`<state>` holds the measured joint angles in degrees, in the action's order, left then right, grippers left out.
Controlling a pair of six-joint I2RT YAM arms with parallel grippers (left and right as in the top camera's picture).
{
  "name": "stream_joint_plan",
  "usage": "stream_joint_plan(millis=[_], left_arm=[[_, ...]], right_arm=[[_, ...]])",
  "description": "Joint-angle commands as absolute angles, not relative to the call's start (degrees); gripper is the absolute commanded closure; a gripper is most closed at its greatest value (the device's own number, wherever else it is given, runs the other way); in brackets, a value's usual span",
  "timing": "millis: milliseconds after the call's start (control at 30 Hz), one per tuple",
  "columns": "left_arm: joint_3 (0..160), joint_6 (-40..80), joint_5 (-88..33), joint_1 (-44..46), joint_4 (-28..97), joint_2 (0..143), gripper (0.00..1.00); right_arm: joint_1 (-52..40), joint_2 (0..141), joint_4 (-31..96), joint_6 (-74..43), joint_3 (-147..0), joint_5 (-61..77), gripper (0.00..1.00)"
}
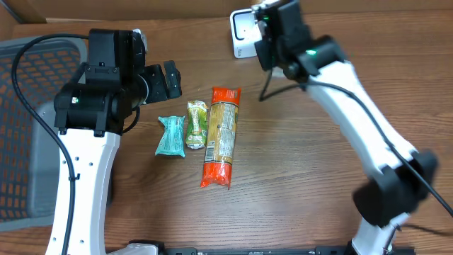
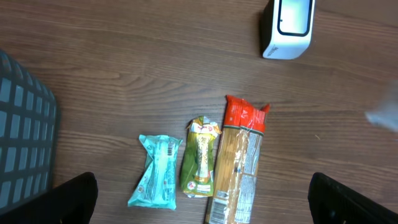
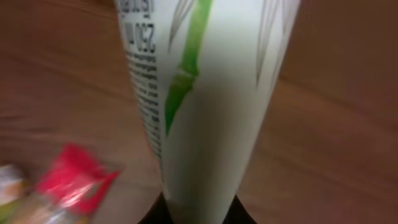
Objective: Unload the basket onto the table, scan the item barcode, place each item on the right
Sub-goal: 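Lift the tube and hold it up to the white scanner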
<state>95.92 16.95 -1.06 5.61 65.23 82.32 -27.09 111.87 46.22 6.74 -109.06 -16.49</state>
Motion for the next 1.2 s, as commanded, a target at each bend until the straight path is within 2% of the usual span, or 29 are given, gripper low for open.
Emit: stream_joint_plan(millis=[0,267,500,667,1167], left_arm=[[96.47,16.29,-1.48,5.69,65.39,82.50,0.00],[96.47,16.29,-1.48,5.69,65.39,82.50,0.00],[96.47,16.29,-1.48,5.69,65.39,82.50,0.01],[96.47,16.29,-1.48,5.69,65.39,82.50,0.00],[96.47,16.29,-1.48,5.69,65.39,82.50,0.01]], right_arm=[[-27.16,114.30,40.66,20.51,-110.43,-31.31,0.96],[-27.24,124.27,20.60,38.35,-110.32,-34.94,0.96],[-27.44,131.96,5.26,47.40,-110.32,-39.62,0.96],[-27.42,135.87,2.11,51.59,-110.32,-40.99,0.96],[-27.27,136.81,1.98,51.07,-110.30,-41.15,0.96]])
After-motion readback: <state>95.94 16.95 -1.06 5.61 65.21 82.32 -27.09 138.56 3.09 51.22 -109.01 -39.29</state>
